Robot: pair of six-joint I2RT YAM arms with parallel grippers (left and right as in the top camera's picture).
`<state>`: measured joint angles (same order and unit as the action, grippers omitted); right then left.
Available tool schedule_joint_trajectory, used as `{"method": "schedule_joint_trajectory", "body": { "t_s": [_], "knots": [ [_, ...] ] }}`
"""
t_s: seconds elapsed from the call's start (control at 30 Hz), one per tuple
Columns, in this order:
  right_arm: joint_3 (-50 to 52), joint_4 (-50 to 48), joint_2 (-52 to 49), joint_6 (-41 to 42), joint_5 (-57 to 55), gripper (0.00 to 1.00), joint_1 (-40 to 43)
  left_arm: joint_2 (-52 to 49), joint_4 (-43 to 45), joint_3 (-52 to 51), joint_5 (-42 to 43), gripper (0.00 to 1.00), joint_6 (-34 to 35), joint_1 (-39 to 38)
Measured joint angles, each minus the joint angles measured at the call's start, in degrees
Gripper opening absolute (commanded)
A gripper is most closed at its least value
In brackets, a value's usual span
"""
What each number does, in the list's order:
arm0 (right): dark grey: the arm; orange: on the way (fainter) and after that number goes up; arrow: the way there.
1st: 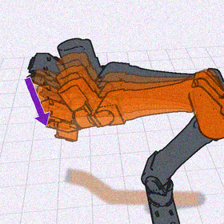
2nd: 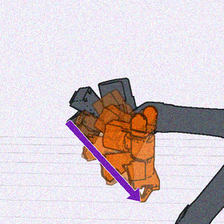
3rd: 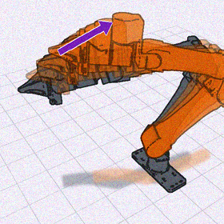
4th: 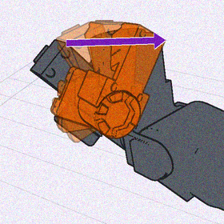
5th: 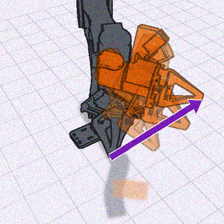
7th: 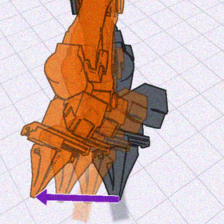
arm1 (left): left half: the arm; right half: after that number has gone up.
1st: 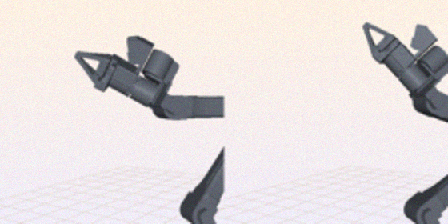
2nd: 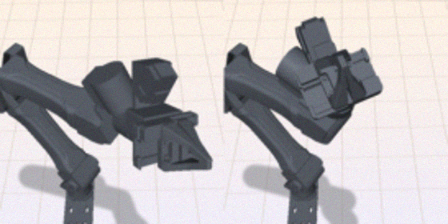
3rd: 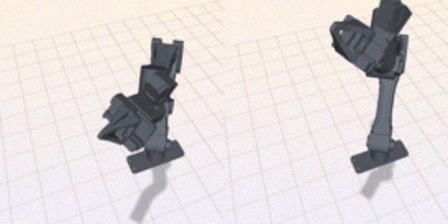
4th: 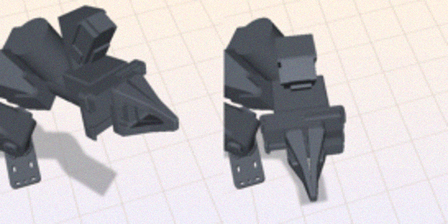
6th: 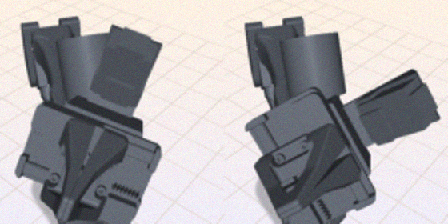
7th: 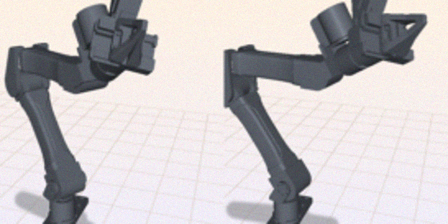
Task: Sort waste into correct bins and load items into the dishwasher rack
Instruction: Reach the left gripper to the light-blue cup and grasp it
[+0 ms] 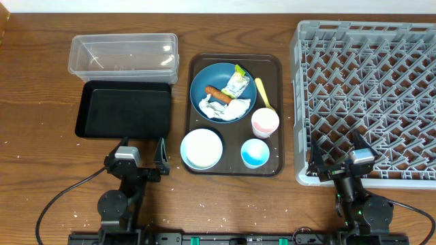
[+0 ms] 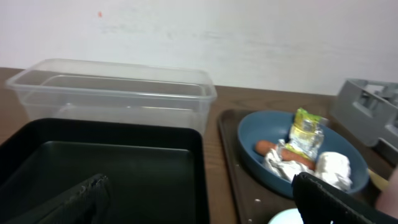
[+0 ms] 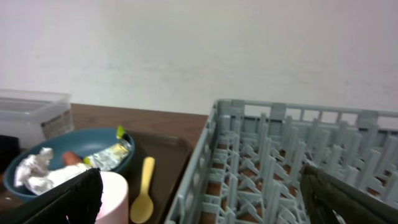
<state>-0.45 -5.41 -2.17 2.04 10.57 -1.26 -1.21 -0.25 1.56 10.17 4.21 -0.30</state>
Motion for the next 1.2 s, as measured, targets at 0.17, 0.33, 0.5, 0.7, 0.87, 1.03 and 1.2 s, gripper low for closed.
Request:
{"method": "schedule_joint_trajectory", "body": {
  "t_s": [0.17,0.33,0.5,0.7,0.87,1.03,1.2],
  "knots": [
    [-2.9,0.1,-0.9,0.2,1.0,0.99,0.0,-7.2,-4.0,9.8,1.6,0.96,0.0,0.0],
    [-13.2,-0.1,-8.2,-1.5,1.5,0.99,0.0,-22.1,-9.3,25.3,3.3,0.96,0.0,0.0],
    [-24.7,0.9,-19.7,-2.6,3.7,0.99,0.0,-41.5,-18.2,42.1,5.8,0.96,0.0,-0.7],
    [-41.9,12.2,-36.1,-6.1,9.8,0.99,0.0,-63.2,-30.8,63.8,5.9,0.96,0.0,-4.9],
    [-57.7,25.8,-50.0,-8.7,13.6,0.99,1.1,-76.1,-41.3,78.3,1.2,0.96,0.0,-11.0],
    [-71.1,38.1,-63.1,-10.1,16.7,0.99,4.9,-84.2,-44.1,83.7,-3.5,0.96,-0.1,-16.5],
    [-76.3,40.6,-71.5,-10.1,18.6,0.99,5.6,-88.1,-44.2,83.8,-4.6,0.96,-0.2,-19.1]
  ]
}}
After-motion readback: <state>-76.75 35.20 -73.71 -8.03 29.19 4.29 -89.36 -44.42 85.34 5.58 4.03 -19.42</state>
